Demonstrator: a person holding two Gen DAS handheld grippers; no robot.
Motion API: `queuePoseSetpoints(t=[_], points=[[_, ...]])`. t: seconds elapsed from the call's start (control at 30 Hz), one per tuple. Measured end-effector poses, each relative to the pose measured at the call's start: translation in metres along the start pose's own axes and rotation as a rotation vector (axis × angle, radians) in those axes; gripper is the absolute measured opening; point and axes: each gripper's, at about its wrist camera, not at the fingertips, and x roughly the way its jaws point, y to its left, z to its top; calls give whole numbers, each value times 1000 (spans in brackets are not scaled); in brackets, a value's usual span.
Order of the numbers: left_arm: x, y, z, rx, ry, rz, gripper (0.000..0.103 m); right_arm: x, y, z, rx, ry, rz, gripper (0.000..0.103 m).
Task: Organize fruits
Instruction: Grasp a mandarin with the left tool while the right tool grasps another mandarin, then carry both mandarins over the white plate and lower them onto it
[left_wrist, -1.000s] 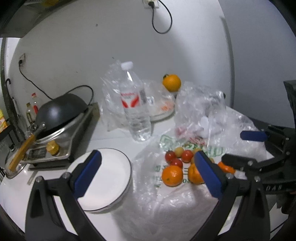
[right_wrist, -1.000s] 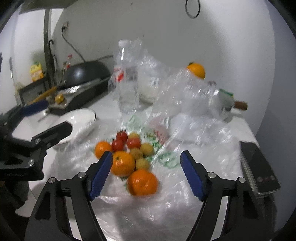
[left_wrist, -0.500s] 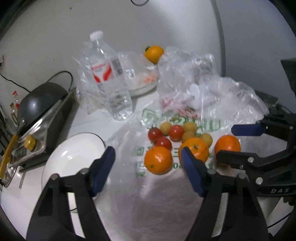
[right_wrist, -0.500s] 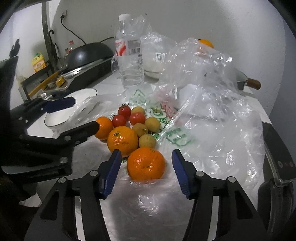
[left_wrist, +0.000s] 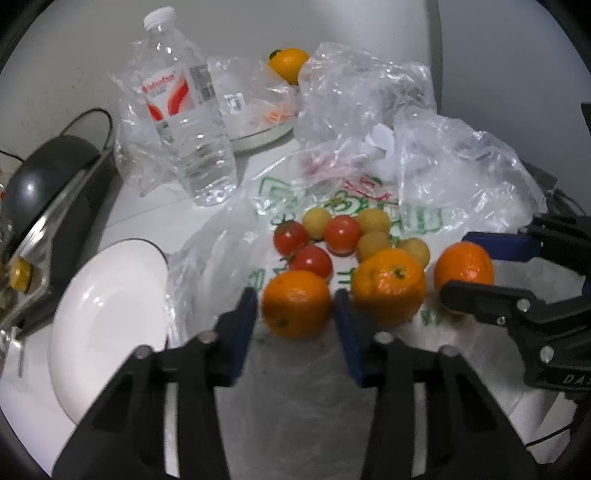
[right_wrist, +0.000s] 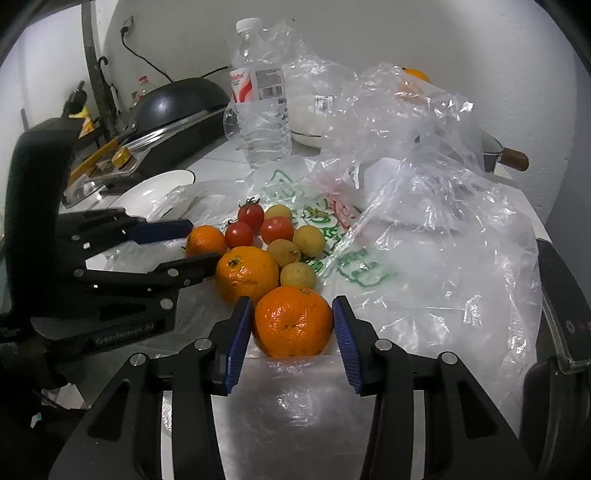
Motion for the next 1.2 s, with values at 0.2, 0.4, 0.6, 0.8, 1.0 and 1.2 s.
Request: queuePoseSetpoints(t=[0.2, 0.4, 0.6, 0.8, 1.0, 1.2], points=[[-5, 1, -4, 8, -22, -49, 40, -4, -2, 2, 17, -20, -19, 46], [-21, 9, -6, -22, -67, -77, 40, -12, 5, 10, 5, -50, -52, 46], [-44, 19, -11, -24, -148, -99, 40, -16, 18, 20, -12, -72, -62, 46], [-64, 36, -18, -51, -193, -93, 40, -18, 39, 29, -47, -88, -57, 46], [-82, 57, -27, -92, -232, -63, 40, -11, 62, 41, -79, -100, -33, 46], [-95, 87, -39, -155, -261, -7, 40, -7, 88, 57, -121, -122, -4, 46]])
